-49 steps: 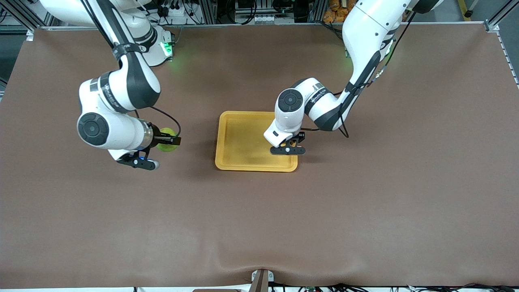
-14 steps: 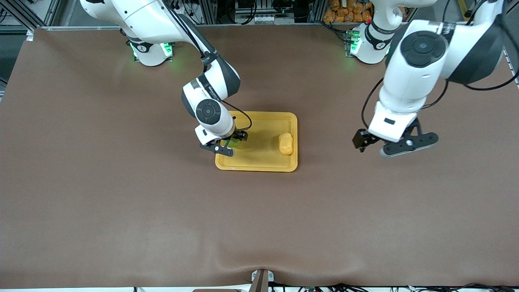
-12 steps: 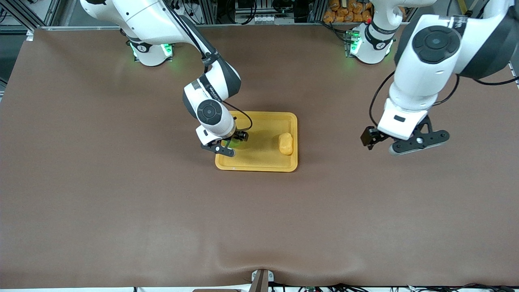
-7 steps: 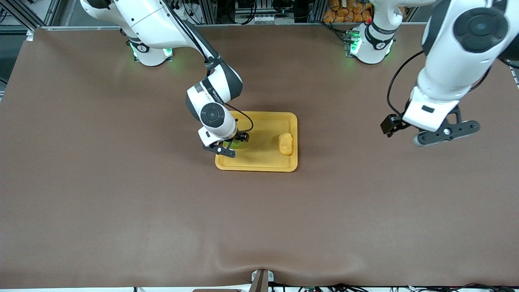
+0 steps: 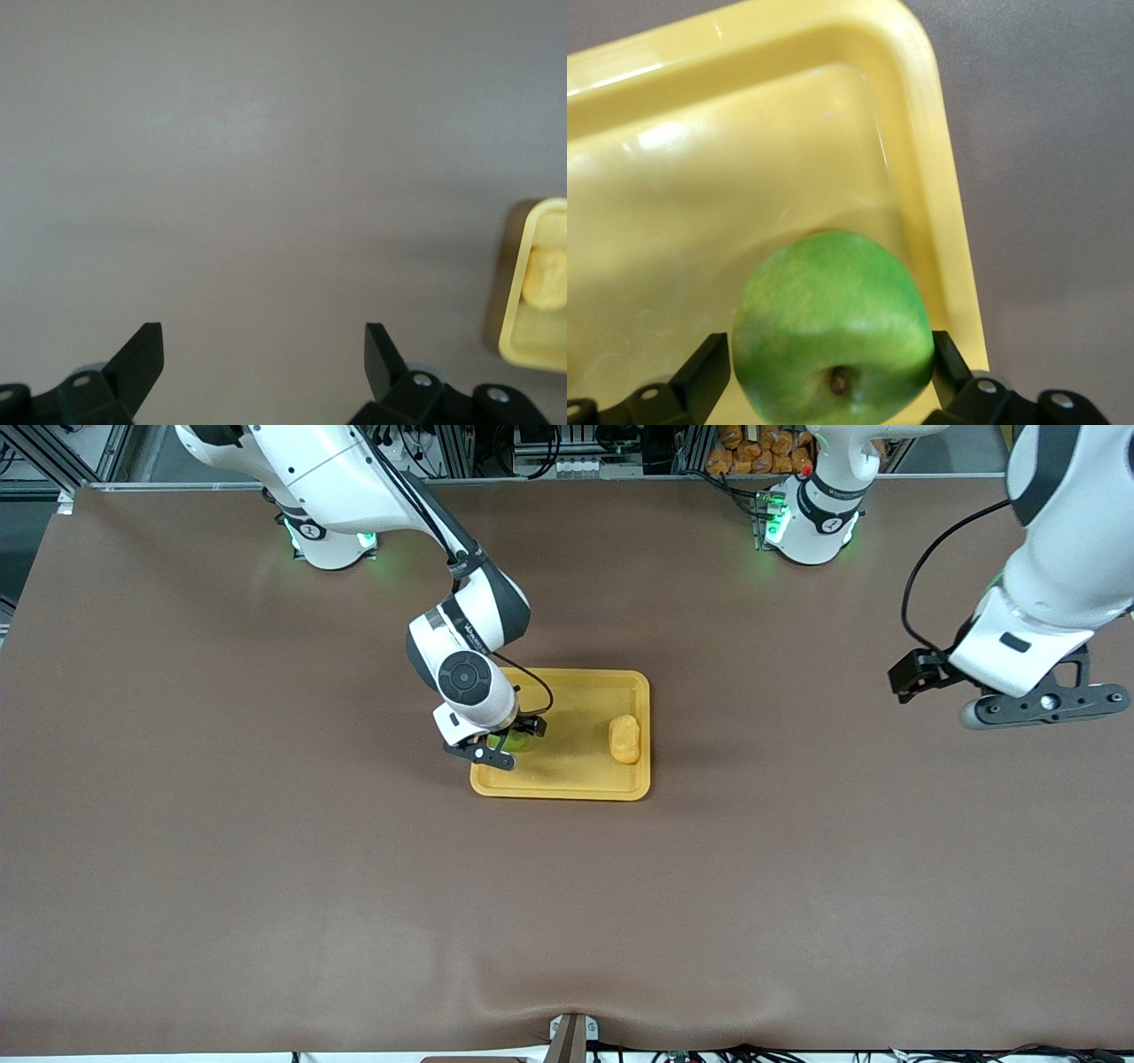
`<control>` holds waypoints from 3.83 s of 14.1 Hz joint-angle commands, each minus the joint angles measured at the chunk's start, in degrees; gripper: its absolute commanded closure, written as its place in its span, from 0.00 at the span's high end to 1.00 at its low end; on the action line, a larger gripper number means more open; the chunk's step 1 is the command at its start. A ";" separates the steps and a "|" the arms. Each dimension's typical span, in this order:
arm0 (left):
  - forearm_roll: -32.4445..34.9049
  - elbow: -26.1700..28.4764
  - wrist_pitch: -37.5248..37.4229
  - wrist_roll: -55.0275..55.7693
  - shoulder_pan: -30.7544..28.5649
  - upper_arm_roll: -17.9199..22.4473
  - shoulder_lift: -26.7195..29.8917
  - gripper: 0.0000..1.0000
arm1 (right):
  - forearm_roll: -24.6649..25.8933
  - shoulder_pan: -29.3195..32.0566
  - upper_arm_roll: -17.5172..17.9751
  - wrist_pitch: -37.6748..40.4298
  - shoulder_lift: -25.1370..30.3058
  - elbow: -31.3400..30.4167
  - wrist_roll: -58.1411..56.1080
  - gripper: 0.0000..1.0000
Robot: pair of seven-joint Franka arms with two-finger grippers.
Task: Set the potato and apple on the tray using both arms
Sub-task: 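Lower the apple onto the tray with the right gripper while the left gripper withdraws, then open the right gripper and withdraw it from the tray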
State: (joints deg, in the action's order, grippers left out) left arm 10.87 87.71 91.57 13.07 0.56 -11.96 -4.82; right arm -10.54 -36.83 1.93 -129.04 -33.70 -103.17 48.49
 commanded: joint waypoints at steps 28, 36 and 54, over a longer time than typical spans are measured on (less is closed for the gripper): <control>-8.76 2.47 -10.10 -11.04 1.37 7.74 10.62 1.00 | -0.27 20.12 -1.14 45.36 3.64 34.53 -9.55 1.00; -8.76 2.65 -9.57 -11.13 1.46 7.39 10.62 1.00 | 6.93 24.00 -1.05 45.36 9.00 34.53 -21.59 1.00; -8.85 2.65 -9.30 -11.13 1.63 7.30 10.80 1.00 | 9.93 36.55 -0.96 45.36 23.50 28.39 -42.33 1.00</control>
State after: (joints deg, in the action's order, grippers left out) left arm 3.05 89.34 81.90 2.10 2.29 -4.64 4.54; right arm 0.93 -3.44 -0.02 -83.43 -14.44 -70.30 8.30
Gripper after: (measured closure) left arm 0.000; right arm 0.000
